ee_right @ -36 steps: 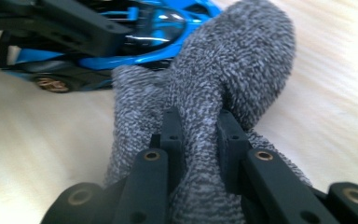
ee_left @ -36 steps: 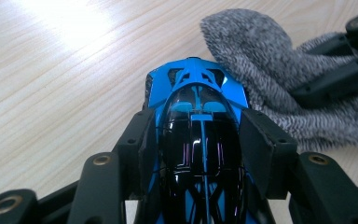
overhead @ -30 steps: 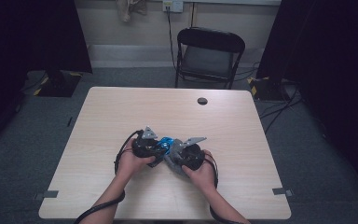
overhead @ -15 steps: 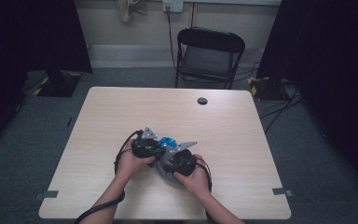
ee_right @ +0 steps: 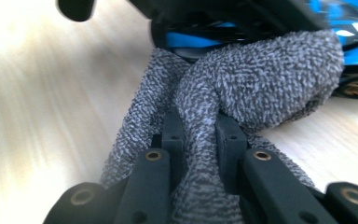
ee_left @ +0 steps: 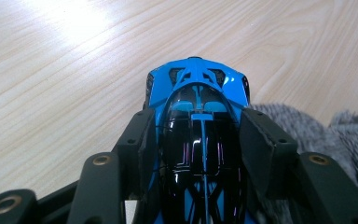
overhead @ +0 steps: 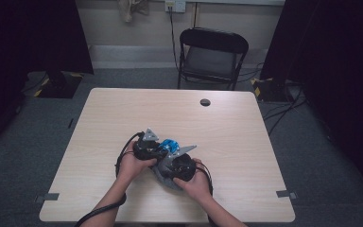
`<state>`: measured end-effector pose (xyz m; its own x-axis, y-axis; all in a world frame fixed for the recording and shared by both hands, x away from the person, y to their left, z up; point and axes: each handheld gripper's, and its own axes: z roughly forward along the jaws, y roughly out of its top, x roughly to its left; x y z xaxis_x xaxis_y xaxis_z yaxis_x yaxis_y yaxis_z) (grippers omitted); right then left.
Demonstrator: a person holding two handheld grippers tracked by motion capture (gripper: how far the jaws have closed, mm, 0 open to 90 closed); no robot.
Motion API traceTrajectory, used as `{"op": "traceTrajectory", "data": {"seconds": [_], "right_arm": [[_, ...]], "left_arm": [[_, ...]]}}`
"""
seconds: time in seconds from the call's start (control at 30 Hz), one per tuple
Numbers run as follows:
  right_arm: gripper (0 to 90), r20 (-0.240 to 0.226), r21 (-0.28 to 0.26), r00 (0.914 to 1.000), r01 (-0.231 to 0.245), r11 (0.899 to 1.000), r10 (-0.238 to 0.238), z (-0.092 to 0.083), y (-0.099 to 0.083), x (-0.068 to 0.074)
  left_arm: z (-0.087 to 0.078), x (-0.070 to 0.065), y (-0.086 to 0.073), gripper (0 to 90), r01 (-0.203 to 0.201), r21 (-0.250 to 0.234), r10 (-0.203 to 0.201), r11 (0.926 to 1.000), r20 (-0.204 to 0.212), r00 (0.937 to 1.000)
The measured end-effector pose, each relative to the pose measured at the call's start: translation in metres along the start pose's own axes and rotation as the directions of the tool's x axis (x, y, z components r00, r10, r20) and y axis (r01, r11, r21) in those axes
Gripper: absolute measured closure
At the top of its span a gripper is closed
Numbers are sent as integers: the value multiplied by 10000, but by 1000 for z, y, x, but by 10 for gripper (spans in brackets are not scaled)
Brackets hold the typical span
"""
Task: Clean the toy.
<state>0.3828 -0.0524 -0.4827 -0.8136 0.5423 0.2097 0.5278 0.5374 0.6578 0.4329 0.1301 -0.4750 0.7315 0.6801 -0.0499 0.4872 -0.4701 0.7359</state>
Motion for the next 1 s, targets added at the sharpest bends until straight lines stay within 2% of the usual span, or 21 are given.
{"op": "traceTrajectory", "data": {"seconds": [0.07, 0.17, 0.37, 0.5, 0.57, 0.67, 0.73, 0.83, 1.0], "right_arm": [[777, -127, 5, 9998, 159, 9999, -159, 1, 0, 3], [777, -432, 80, 9985, 328, 9994, -325, 2, 0, 8], [776, -1173, 181, 9904, 756, 9970, -730, 1, -1, 17], [775, -1386, 326, 9850, 1086, 9935, -1031, -2, -1, 20], [775, -1430, 407, 9843, 1101, 9931, -1032, -4, -1, 20], [775, -1294, 377, 9865, 1064, 9936, -1008, -12, -2, 15], [774, -1193, 288, 9889, 921, 9953, -880, -19, -3, 8], [774, -999, 76, 9938, 493, 9988, -483, -32, -2, -8], [773, -409, -33, 9985, 351, 9994, -352, -51, -1, -30]], "left_arm": [[0, 0, 0, 474, 80, -24, -80, 10000, 44, 10000], [0, 1, 0, 474, -17, -3, 17, 10000, -41, 10000], [0, 0, -1, 474, 108, -82, -108, 9999, -64, 9999], [0, 0, -1, 474, 105, -107, -106, 9999, -93, 9999], [-1, 0, -2, 474, 68, -95, -68, 9999, -83, 9999], [0, 0, -3, 474, 298, -191, -297, 9994, 26, 9996], [0, 0, -3, 474, 251, -195, -251, 9995, 26, 9997], [-1, 0, -3, 474, 199, -158, -199, 9997, 11, 9998], [-1, 0, -3, 474, 249, -166, -249, 9996, 10, 9997]]}}
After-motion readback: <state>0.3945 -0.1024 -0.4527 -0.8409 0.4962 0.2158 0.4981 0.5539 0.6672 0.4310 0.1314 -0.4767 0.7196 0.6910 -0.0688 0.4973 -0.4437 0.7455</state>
